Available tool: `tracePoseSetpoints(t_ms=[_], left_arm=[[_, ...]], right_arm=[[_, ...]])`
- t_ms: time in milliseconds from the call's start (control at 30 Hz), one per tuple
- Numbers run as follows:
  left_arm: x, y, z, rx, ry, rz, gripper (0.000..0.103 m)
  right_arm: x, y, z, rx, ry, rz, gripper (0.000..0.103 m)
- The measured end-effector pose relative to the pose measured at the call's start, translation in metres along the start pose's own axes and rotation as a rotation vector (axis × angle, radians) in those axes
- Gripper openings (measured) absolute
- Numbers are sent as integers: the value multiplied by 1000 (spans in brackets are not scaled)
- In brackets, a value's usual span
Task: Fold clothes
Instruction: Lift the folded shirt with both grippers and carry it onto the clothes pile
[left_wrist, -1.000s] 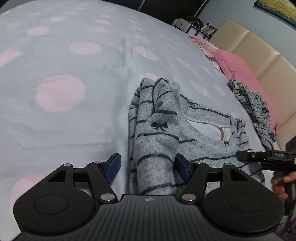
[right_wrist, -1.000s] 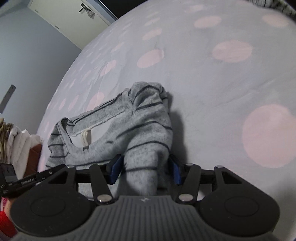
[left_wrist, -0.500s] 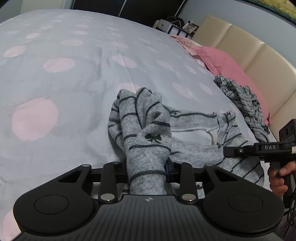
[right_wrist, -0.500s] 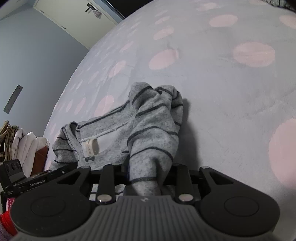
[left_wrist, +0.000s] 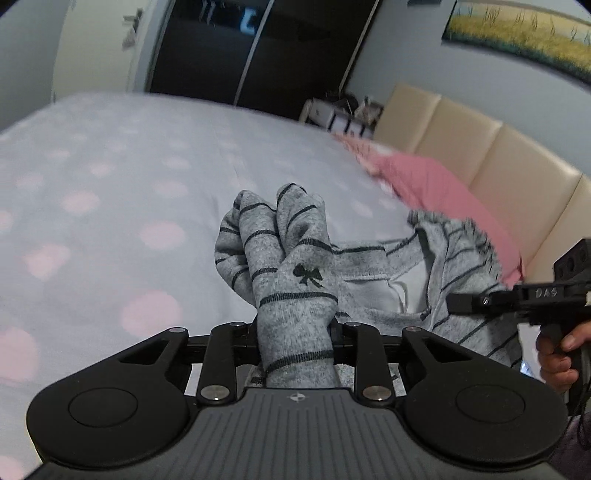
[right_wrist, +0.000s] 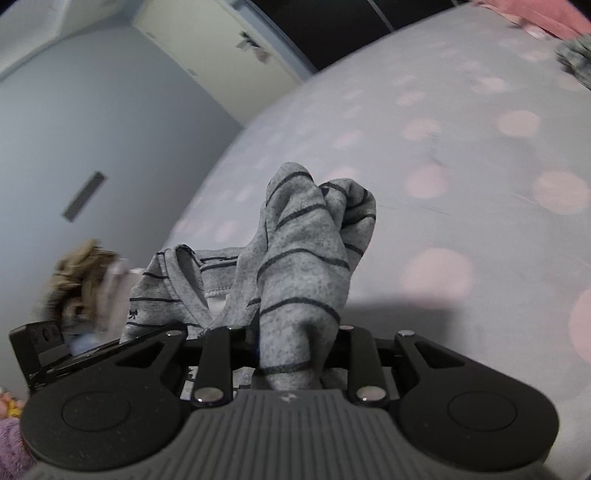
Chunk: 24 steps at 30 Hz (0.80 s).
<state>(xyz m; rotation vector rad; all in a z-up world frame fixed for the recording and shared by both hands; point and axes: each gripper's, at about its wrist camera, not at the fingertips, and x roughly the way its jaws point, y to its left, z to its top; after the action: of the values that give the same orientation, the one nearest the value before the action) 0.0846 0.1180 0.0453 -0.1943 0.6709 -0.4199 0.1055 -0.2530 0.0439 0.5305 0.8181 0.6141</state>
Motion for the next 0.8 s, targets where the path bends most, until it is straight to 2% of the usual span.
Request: tracePoseSetpoints(t_ms=[200, 267, 367, 500, 667, 800], left_arm=[[-116, 27, 50, 50, -97, 81, 24], [-160, 43, 69, 55, -147, 122, 24], [-219, 79, 95, 5, -222, 185, 23], [-280, 123, 125, 3, -291, 311, 23], [-332, 178, 147, -4, -340, 454, 23], [-349, 219, 152, -27, -341, 521, 23]], right_arm=[[3, 93, 16, -30, 22, 131, 28], [11, 133, 27, -41, 32, 184, 28], [27, 202, 45, -78, 39, 256, 28], [62, 299, 65, -154, 49, 338, 28], [119, 390, 73, -180, 76, 432, 28], [173, 441, 69, -190, 112, 474, 28]])
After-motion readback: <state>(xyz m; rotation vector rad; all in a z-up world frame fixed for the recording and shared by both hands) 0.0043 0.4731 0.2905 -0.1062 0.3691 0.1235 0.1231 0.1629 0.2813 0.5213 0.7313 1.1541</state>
